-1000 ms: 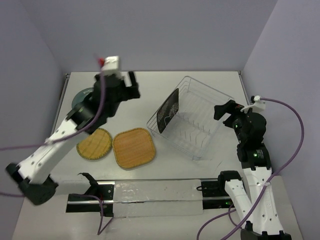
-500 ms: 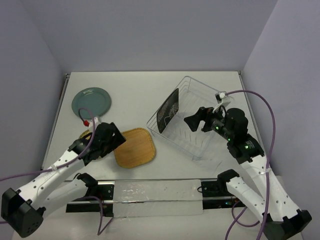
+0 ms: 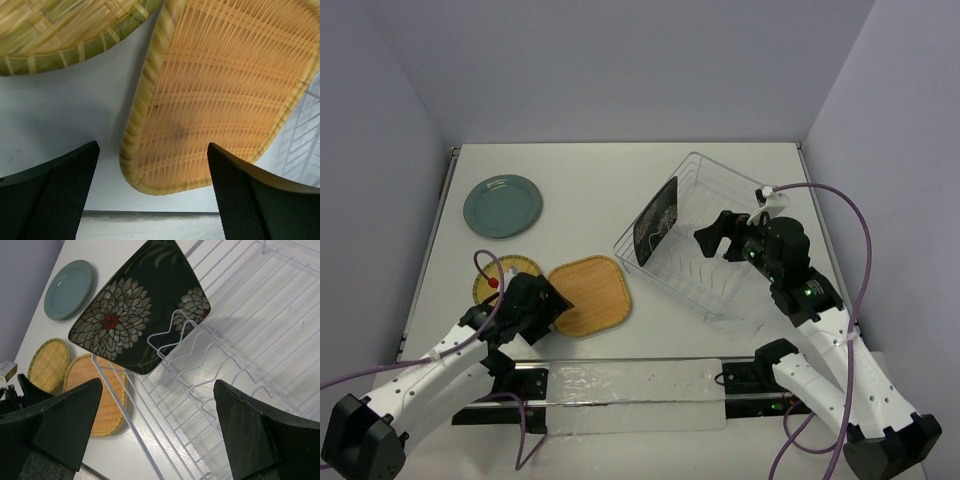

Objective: Load the plates into the dish rack

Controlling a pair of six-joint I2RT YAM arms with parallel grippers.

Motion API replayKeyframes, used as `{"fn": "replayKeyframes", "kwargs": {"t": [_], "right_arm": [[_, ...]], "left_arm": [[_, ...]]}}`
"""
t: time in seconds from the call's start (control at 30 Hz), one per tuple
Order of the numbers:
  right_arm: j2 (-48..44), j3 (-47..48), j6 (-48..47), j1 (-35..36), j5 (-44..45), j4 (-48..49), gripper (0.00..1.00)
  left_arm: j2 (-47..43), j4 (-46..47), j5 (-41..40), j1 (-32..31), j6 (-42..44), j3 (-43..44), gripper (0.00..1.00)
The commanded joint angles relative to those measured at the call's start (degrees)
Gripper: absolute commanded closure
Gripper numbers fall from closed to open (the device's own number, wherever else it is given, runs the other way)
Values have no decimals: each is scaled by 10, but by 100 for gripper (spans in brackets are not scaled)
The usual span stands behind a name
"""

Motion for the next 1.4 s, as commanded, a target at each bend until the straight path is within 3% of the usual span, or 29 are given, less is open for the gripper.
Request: {"fn": "replayKeyframes", "kwargs": {"t": [0.0,0.17,0.4,0.6,0.8,1.0,1.17,1.33,1.37], "right_arm": [[3,-6,11,5,35,37,0],[6,-8,15,4,38,41,0],[-3,-6,25,4,27,46,0],[-3,-5,25,4,12,51,0],[3,-4,34,4,23,54,0],[21,2,35,4,8,55,0],[19,4,36,4,13,55,0],[20,7,37,4,14,56,0],[20,8,37,4,14,57,0]], "left_arm": [[-19,28,18,20,-13,-6,4],[-47,57,32,53,-5,-49,7],[-91,114,53,83,1,-103,18],[-76,147,73,98,40,-116,29],[-75,193,104,108,35,-147,32],[-86,217,107,112,36,-166,50],[-108,243,108,113,31,-187,57],[-143,239,105,113,29,-204,99],[-154,233,103,113,32,-204,100]]}}
